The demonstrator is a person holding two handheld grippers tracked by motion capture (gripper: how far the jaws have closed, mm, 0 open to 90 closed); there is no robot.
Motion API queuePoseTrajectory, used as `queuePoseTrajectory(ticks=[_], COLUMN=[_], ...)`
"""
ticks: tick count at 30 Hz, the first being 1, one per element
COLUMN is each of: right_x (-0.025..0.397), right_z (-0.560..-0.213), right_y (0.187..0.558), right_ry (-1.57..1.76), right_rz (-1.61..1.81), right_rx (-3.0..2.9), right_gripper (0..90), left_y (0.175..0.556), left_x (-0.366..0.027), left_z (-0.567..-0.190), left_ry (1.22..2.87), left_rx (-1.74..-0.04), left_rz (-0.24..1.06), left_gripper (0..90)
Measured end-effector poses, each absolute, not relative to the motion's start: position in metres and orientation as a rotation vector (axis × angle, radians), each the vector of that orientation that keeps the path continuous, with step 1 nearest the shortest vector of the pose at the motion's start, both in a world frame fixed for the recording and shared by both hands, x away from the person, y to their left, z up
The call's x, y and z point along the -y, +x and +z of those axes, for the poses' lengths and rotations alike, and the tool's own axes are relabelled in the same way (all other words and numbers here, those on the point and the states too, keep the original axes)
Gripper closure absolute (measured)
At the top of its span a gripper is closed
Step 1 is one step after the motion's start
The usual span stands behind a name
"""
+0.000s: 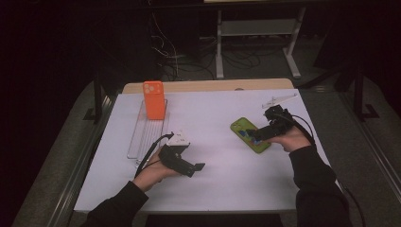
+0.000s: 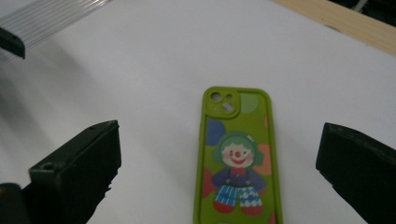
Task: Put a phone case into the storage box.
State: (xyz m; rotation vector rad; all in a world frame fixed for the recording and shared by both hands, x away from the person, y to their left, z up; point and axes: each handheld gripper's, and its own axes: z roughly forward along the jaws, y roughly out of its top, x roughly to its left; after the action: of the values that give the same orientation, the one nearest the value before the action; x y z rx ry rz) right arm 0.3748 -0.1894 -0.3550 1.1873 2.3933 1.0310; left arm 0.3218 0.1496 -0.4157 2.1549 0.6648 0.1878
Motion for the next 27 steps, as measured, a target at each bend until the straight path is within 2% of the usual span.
queuePoseTrajectory(ticks=[10, 27], right_x=[0.198, 0.199], right_z=[-0.35, -0.388], right_y=[0.403, 0.416], right_ry=[1.246, 1.307], right_rz=[1.056, 1.02], right_rx=[-2.358, -2.387], right_gripper=[0.0, 0.0], left_y=[0.322, 0.321], left_x=[-0.15, -0.149], left_z=[-0.415, -0.416], left_ry=[2.164, 2.162], left_rx=[-0.664, -0.671], left_rz=[0.193, 0.205], left_gripper=[0.8, 0.8])
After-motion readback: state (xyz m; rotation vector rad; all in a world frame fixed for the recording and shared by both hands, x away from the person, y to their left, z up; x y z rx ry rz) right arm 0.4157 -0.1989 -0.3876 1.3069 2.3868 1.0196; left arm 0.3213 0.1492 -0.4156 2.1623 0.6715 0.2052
